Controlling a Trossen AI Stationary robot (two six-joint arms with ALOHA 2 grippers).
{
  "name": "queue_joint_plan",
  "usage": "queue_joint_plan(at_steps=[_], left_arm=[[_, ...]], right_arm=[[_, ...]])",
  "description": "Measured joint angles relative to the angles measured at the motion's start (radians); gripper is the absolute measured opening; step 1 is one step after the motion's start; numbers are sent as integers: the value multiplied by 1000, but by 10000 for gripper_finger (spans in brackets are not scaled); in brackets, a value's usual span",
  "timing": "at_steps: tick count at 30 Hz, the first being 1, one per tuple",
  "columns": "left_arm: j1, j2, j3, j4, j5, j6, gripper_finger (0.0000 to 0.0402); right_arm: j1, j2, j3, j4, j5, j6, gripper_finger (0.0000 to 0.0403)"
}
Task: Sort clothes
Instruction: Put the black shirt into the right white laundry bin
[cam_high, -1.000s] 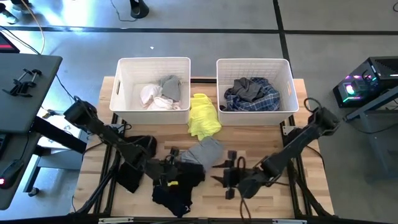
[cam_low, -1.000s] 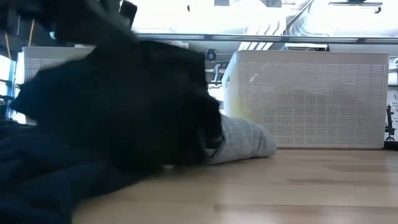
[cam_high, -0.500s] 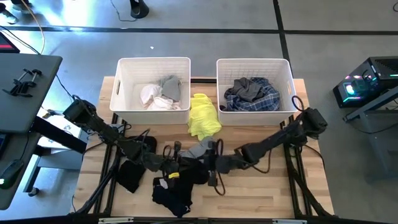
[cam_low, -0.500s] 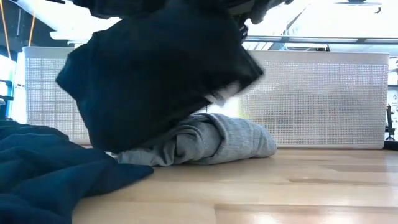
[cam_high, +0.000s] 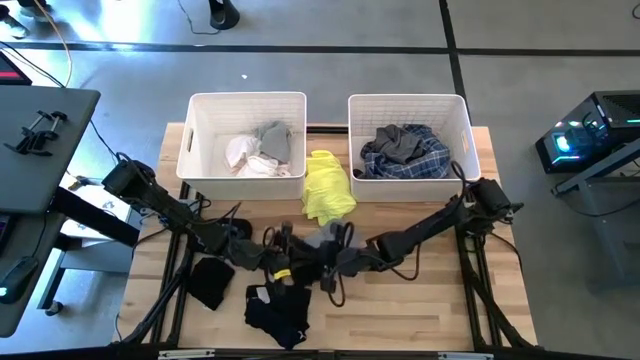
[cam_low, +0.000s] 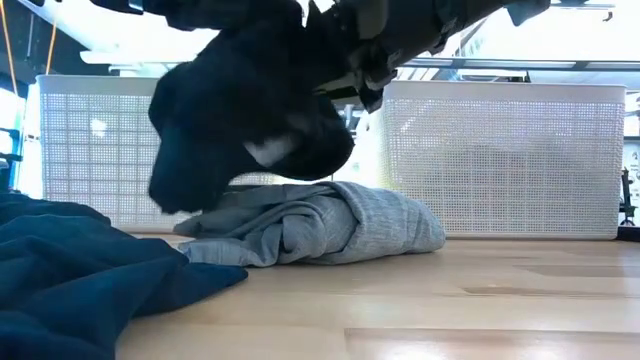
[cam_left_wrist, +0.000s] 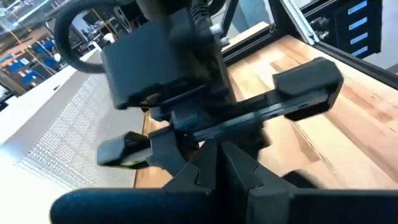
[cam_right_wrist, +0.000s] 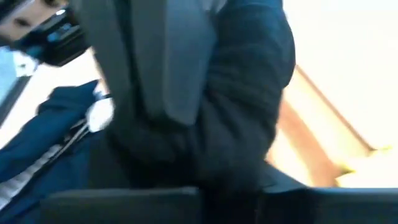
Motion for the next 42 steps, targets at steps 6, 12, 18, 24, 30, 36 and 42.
queue_joint_plan(at_steps=[6, 12, 18, 24, 30, 36, 42], left_arm=[[-28, -14, 1, -12, -1, -12, 31], [-103, -114, 3, -119, -119, -12, 99], [-162, -220, 3, -302, -300, -84, 123], [-202, -245, 0, -434, -317, -185, 122], [-224, -240, -1, -477, -315, -221, 121], [-224, -240, -1, -486, -314, -237, 121], [-220, -240, -1, -488, -314, -237, 121]], right_arm=[[20, -30, -1, -14, 137, 16, 18], [67, -201, -1, -178, 318, -37, 7], [86, -440, -1, -310, 601, -157, 4], [47, -671, -1, -310, 824, -450, 3], [-120, -884, -1, -348, 885, -593, 2], [-388, -1019, -1, -552, 805, -471, 1], [-731, -1034, -1, -952, 325, -96, 1]])
